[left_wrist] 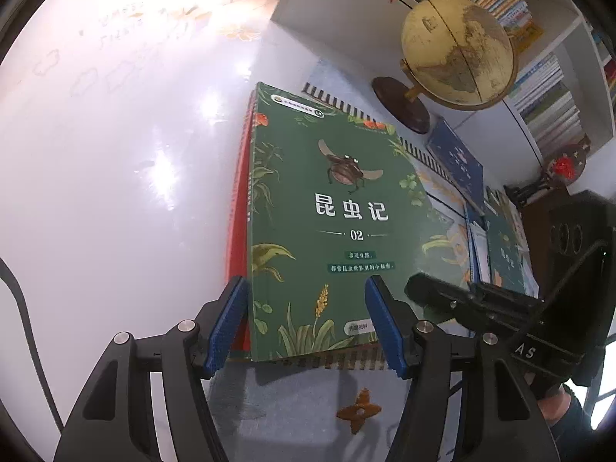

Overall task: Organize books
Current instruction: 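Carry the green beetle book with both tools and lay it on the stack, then open both tools and move them back to the book pile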

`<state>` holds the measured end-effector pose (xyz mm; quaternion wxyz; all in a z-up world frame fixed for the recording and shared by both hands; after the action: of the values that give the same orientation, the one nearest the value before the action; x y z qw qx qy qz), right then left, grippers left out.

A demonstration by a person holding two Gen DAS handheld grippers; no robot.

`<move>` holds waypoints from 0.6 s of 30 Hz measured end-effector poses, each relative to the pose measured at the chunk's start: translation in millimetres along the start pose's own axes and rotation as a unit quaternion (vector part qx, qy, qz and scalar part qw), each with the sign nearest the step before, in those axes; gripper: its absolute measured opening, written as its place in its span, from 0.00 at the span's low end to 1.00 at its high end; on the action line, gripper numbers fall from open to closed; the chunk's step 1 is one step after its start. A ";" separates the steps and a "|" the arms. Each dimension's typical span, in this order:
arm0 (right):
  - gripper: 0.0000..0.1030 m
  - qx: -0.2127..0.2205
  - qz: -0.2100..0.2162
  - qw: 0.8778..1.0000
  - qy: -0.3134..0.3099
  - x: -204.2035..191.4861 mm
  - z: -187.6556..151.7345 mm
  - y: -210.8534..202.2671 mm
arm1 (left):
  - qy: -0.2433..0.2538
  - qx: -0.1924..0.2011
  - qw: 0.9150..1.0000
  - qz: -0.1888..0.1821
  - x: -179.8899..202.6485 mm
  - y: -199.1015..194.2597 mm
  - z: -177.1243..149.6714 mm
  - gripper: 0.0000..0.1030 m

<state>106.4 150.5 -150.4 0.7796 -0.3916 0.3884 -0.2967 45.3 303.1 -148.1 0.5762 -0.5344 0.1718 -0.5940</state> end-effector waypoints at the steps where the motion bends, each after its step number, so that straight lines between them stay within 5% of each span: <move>1: 0.18 -0.001 0.000 1.000 -0.001 -0.4 -0.4 1.4 | 0.002 0.001 1.000 0.003 0.1 -0.1 0.4 0.58; 18: 0.24 -0.017 0.023 0.999 0.037 5.3 -6.5 11.4 | -0.012 0.012 1.000 0.012 -5.3 -7.7 1.6 0.60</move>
<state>105.5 149.9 -164.5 0.7646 -0.3842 0.4310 -0.2864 41.6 310.5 -143.5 0.5916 -0.5323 0.1638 -0.5829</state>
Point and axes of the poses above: each gripper's, at about its wrist camera, not at the fingertips, and y roughly the way its jaws point, x to its right, z to its top, the point moved 3 cm from there along y, roughly the way its jaws point, and after that the axes turned 1 degree about -z, right-handed, at the moved point
